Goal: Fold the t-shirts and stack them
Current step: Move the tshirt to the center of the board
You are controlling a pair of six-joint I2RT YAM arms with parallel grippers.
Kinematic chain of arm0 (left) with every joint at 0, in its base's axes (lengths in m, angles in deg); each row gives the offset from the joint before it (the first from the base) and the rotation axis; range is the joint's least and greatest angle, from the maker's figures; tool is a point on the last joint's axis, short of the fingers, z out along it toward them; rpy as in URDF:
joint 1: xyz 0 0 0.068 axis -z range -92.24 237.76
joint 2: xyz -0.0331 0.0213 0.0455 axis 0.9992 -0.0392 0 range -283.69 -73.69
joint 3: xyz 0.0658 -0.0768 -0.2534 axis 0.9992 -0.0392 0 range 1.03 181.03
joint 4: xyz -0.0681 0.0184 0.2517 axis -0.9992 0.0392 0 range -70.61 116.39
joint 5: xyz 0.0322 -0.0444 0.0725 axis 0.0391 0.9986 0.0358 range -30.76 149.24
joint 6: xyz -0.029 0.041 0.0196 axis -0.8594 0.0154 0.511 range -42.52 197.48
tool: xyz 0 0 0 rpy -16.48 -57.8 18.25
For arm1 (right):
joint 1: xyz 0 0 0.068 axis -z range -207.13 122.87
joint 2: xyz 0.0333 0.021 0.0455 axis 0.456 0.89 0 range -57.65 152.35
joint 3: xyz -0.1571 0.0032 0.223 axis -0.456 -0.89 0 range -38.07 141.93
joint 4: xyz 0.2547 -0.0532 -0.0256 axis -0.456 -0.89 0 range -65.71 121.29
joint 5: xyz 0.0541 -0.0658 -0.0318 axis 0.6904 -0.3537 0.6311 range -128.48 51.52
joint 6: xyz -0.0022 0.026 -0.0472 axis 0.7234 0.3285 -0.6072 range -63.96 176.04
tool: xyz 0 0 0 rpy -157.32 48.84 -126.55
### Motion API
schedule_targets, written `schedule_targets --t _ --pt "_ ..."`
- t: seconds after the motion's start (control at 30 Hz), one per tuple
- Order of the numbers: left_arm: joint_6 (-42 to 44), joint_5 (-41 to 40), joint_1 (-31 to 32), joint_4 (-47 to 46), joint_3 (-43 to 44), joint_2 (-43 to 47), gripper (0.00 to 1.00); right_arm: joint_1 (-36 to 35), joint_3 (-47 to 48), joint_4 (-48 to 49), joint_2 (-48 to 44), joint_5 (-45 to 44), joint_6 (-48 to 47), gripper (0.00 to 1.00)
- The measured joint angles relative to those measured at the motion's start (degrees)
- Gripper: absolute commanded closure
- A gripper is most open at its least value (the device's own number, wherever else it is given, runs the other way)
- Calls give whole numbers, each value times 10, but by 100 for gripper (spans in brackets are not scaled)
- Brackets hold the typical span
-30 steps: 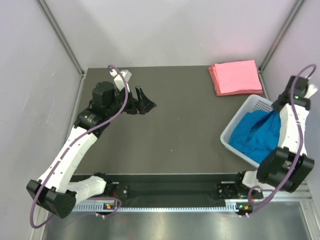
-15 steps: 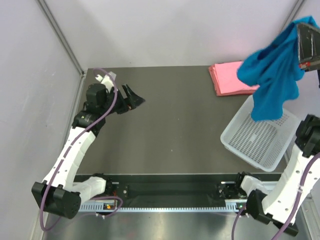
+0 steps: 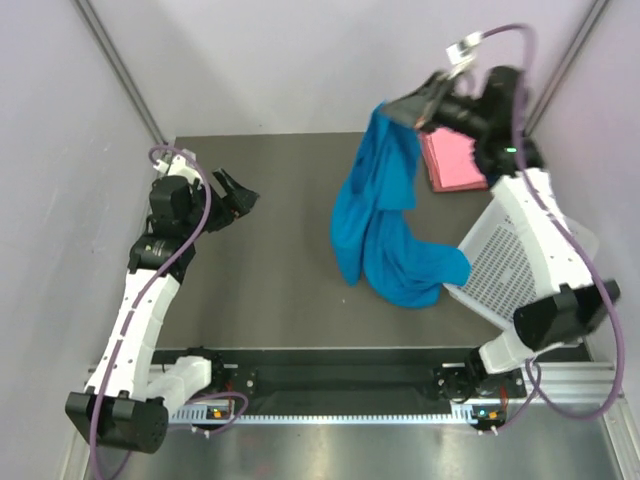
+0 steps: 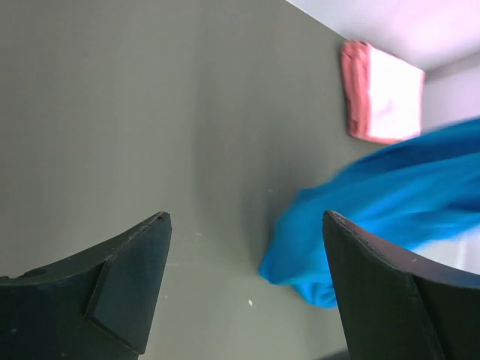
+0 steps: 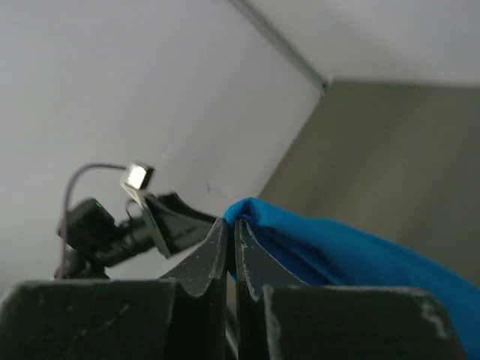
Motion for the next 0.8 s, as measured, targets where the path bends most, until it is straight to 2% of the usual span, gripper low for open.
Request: schedule_targets --t 0.07,0.1,0.2,0.27,0.43,0.53,0.67,0.8 --pt "1 -26 -5 0 -11 4 14 -59 -34 -17 49 -9 -30 100" --pt "1 -36 -7 0 -16 3 14 -83 -44 -21 71 -12 -41 94" --pt "3 -53 -12 -4 -35 -6 14 -150 -70 -41 147 -20 -76 63" --pt "5 -52 -13 -9 -48 -24 15 -178 -77 -71 192 -38 -104 53" --pt "10 -10 -13 -30 -90 -74 20 -170 -95 -164 217 -156 -187 52" --pt "12 24 -12 -37 -132 -91 20 -158 -117 -171 201 -220 -246 55" --pt "12 45 -12 -49 -191 -101 20 -160 -160 -169 182 -254 -313 59" --pt "5 71 -12 -79 -217 -137 20 -177 -168 -166 201 -264 -347 56"
